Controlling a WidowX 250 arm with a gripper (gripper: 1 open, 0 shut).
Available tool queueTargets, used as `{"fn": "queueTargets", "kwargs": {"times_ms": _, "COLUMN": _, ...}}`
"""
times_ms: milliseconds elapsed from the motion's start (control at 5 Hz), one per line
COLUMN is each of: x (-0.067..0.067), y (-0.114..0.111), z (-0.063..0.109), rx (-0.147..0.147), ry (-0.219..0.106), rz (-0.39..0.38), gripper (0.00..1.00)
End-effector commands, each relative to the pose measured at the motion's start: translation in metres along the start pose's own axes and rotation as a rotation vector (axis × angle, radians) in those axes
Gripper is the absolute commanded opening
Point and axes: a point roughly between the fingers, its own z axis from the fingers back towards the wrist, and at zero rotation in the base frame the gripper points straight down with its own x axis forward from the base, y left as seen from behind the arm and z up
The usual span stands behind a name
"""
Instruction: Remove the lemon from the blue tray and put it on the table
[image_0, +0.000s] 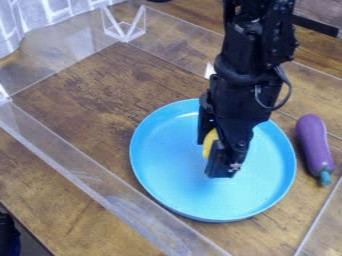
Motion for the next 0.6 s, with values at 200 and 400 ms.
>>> {"fn": "queueTargets", "kwargs": {"times_ms": 200, "x": -0.0012, "y": 0.0131, "z": 0.028, "rx": 0.049, "ry": -0.058, "rz": 0.012, "gripper": 0.0}}
{"fn": "queueTargets", "kwargs": {"times_ms": 400, "x": -0.0017, "y": 0.015, "z": 0.0299, "rx": 0.051, "ry": -0.056, "rz": 0.007, "gripper": 0.0}}
